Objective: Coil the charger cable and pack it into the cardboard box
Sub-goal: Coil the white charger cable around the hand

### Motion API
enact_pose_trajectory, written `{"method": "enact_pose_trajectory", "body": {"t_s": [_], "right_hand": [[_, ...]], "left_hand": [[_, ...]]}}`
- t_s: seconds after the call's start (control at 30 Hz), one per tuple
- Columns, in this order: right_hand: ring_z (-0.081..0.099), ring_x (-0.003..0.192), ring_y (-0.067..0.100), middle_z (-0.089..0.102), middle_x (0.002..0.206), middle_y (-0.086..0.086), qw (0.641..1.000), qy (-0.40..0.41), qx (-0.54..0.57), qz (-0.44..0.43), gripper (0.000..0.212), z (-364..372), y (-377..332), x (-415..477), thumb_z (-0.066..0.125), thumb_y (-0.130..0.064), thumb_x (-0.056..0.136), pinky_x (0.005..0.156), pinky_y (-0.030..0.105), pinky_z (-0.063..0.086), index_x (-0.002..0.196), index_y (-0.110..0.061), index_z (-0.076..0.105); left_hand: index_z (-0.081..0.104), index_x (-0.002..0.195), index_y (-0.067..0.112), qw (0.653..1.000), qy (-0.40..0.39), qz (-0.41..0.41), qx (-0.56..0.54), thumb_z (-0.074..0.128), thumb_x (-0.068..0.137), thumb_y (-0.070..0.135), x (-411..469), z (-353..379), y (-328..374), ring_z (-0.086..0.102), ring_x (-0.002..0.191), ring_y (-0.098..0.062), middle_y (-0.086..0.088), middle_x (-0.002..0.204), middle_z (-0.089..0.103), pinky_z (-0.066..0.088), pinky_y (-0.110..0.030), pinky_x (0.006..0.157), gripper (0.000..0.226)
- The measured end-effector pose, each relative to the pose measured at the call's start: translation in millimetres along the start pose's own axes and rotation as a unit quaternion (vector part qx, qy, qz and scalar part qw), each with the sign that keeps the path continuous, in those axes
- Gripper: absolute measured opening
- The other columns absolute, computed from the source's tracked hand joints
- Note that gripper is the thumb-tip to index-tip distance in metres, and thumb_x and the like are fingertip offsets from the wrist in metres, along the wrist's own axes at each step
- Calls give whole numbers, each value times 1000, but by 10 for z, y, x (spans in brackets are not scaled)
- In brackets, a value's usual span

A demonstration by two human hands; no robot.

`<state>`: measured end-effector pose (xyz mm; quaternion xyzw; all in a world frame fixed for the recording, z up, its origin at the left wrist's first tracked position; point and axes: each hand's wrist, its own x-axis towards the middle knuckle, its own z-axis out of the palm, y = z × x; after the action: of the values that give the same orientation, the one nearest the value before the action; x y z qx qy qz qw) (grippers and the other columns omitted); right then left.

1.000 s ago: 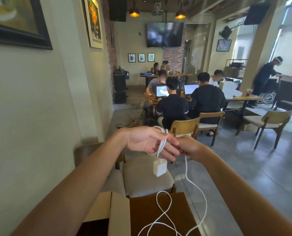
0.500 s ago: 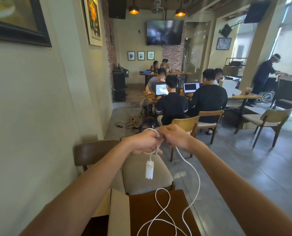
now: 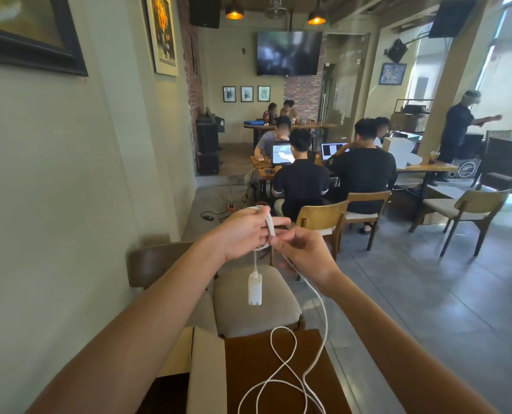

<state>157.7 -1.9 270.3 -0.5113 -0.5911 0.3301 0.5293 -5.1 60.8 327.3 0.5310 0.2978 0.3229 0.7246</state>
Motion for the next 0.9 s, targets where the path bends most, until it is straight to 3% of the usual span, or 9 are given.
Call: {"method": "enact_pose_trajectory", "body": {"t_s": [0.13, 0.23, 0.4, 0.47, 0.53, 0.63, 0.77, 0.83, 0.9], "right_hand": [[70, 63, 14, 76, 82, 1, 1000, -2, -3, -27, 14, 33, 158, -50, 67, -23, 99, 58, 28, 59, 109, -22, 77], [73, 69, 14, 78, 89, -4, 998, -54, -21, -14, 22, 2, 306, -120, 65, -25, 100, 61, 26, 60, 119, -30, 74], [63, 51, 12, 69, 63, -3, 987, -138, -43, 66, 34, 44, 477, -245, 65, -62, 88, 55, 22, 54, 91, -32, 79], [56, 45, 8, 56, 50, -7, 981, -134, -83, 117, 59, 75, 514, -232, 61, -79, 80, 53, 22, 53, 74, -22, 74], [54, 42, 1, 56, 48, -10, 974, -116, -133, 143, 70, 90, 531, -198, 58, -84, 77, 50, 15, 51, 69, -15, 65], [52, 44, -2, 56, 58, -5, 969, -106, -159, 154, 61, 59, 507, -105, 66, -71, 84, 46, 12, 46, 71, -12, 62], [53, 64, 10, 61, 76, 5, 963, -98, -187, 169, 28, 11, 391, 60, 69, -29, 96, 55, 20, 46, 97, -2, 74], [48, 60, 9, 57, 73, 4, 972, -123, -58, 191, 24, -10, 270, 95, 71, -24, 95, 53, 20, 42, 98, 0, 74], [42, 56, 7, 48, 68, 0, 944, -171, 144, 242, 16, -58, 166, 109, 63, -19, 100, 53, 20, 37, 100, -5, 70]], "left_hand": [[38, 138, 24, 998, 53, 15, -28, 33, 112, 28, 71, 18, -38, 72, 110, -30, -11, 113, 78, 54, -45, 99, 28], [41, 137, 24, 994, 56, 20, -95, 31, 112, 26, 52, -30, -23, 73, 108, -31, -17, 115, 76, 55, -46, 97, 27], [52, 141, 1, 986, 30, -6, -162, 35, 111, 23, -28, -93, -41, 77, 95, -30, -16, 102, 78, 64, -44, 75, 40], [54, 142, 2, 992, -4, -31, -125, 38, 110, 24, -86, -130, -49, 77, 89, -28, -14, 93, 77, 63, -43, 79, 43], [51, 146, 8, 992, -59, -55, -100, 38, 109, 29, -144, -175, -33, 76, 94, -32, -22, 106, 76, 61, -46, 88, 45], [37, 155, 24, 984, -142, -95, -53, 32, 110, 39, -194, -260, -30, 62, 122, -45, -37, 139, 54, 49, -53, 106, 48], [41, 152, 29, 960, -228, -147, 62, 34, 108, 41, -264, -276, -154, 57, 127, -47, -42, 140, 49, 39, -56, 115, 46], [56, 143, 25, 951, -241, -165, 101, 36, 107, 43, -318, -255, -196, 58, 126, -45, -42, 141, 48, 40, -53, 114, 45], [46, 152, 14, 942, -247, -179, 142, 39, 105, 47, -354, -265, -225, 54, 132, -43, -38, 144, 48, 38, -50, 116, 58]]}}
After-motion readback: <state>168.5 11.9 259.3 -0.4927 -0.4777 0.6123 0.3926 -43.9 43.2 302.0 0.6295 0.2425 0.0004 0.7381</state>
